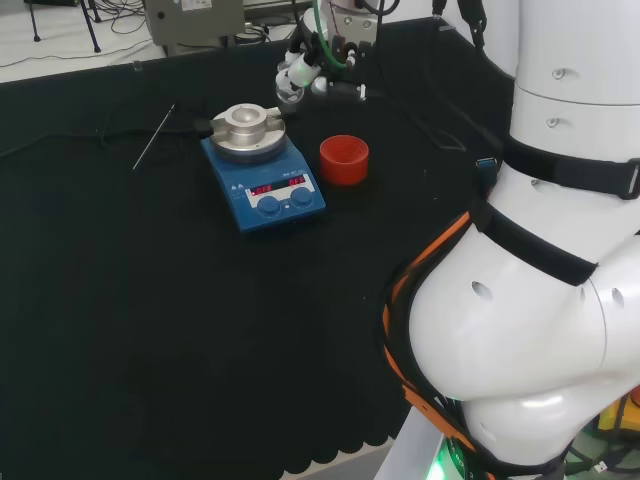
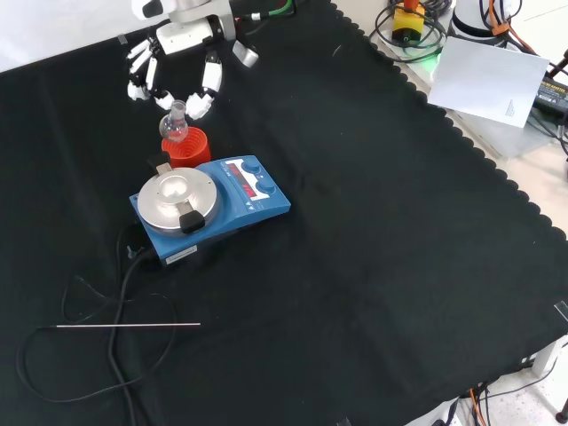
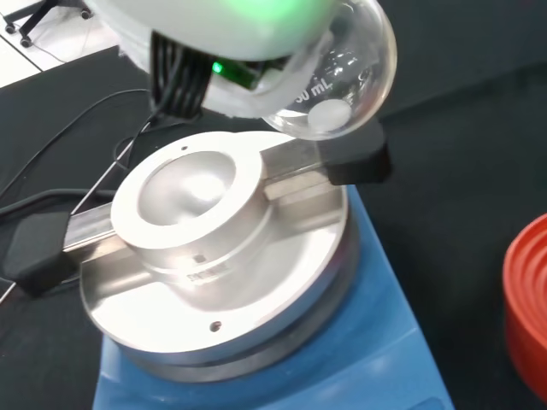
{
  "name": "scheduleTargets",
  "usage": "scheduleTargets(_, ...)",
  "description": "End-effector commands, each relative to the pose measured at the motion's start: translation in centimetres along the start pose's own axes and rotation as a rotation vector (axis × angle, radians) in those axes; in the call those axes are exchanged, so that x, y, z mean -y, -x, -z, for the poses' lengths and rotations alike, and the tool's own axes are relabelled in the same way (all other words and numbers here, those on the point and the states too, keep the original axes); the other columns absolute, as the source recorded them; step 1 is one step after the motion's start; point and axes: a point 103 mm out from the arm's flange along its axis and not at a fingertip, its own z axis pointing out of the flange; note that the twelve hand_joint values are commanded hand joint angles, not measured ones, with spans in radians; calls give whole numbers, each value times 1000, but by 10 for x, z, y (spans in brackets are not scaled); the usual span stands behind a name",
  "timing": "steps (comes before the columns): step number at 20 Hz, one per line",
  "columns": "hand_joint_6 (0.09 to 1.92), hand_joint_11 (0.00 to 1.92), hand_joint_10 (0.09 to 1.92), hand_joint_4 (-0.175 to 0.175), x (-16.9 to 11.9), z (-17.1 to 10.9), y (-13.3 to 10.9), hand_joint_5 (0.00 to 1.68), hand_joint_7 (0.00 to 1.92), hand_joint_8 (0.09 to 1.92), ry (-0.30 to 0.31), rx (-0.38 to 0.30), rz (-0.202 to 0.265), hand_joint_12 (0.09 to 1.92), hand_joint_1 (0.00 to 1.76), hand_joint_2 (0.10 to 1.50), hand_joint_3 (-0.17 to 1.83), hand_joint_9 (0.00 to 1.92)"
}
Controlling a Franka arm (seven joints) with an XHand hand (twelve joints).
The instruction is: Place the round-bottom flask on the heater.
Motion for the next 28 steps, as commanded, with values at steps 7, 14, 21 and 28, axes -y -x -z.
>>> scheduleTargets(7,957,265,616,130,-18,-14,-32,1179,452,654,-34,-7,41,1326,1124,582,892,647)
scheduleTargets(14,954,265,616,133,-23,-24,-50,1181,452,654,-54,7,65,1326,1124,581,893,647)
scheduleTargets(21,953,265,616,135,-31,-40,-54,1182,450,653,-77,13,64,1326,1124,580,894,646)
scheduleTargets(28,951,266,616,137,-36,-43,-54,1183,449,652,-84,17,62,1327,1124,579,895,647)
